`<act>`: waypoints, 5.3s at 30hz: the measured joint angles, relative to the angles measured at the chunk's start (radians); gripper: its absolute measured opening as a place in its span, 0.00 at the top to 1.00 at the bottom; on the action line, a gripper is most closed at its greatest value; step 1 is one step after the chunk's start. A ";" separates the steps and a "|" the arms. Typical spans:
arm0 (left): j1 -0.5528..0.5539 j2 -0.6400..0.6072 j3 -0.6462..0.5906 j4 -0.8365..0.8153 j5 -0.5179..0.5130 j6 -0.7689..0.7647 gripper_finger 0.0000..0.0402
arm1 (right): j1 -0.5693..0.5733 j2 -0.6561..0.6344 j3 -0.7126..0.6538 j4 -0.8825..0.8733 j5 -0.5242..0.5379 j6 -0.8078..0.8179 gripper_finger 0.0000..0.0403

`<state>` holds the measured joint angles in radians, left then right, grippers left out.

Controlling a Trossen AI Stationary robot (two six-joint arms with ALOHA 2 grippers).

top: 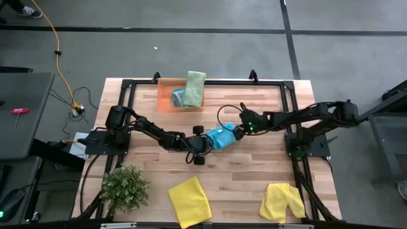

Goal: Fold microfiber towels
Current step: Put the blue microfiber cloth into the orange bin, then put the left yellow microfiber cloth into the orange bin

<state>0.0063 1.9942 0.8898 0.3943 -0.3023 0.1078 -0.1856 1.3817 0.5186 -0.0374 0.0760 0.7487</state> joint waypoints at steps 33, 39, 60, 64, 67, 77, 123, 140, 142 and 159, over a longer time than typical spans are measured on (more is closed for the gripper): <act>-0.237 -0.686 0.000 -0.453 -0.522 0.019 1.00 | 0.084 0.180 0.146 -0.064 0.018 -0.243 0.98; -0.419 -0.886 0.000 -0.449 -0.784 -0.013 1.00 | 0.098 0.182 0.368 -0.186 0.036 -0.547 0.99; -0.605 -0.870 -0.001 -0.442 -1.140 -0.012 1.00 | -0.019 0.684 1.317 -0.512 -0.165 -1.272 1.00; -0.650 -0.870 -0.001 -0.442 -1.205 -0.048 1.00 | -0.072 0.839 1.545 -0.566 -0.163 -1.302 1.00; -0.701 -0.869 -0.001 -0.421 -1.224 -0.008 1.00 | -0.104 0.949 1.711 -0.597 -0.160 -1.350 1.00; -0.763 -0.869 0.000 -0.375 -1.265 0.042 1.00 | -0.190 1.052 1.712 -0.383 -0.092 -1.394 1.00; -0.724 -0.869 0.000 -0.375 -1.245 0.045 1.00 | -0.229 1.038 1.778 -0.538 0.034 -1.254 0.43; -0.719 -0.849 0.000 -0.542 -1.228 -0.029 1.00 | -0.261 0.876 1.777 -0.977 -0.024 -1.228 0.43; -0.713 -0.848 -0.001 -0.596 -1.213 -0.076 1.00 | -0.267 0.841 1.720 -1.043 -0.009 -1.195 0.43; -0.327 -0.832 -0.179 -0.075 -0.271 0.083 1.00 | -0.106 -0.046 0.329 -0.075 -0.040 -0.959 0.43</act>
<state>-0.3204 1.1621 0.7105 0.3191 -0.5729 0.1907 -0.2916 1.3355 0.8472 -0.1124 0.0356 -0.2105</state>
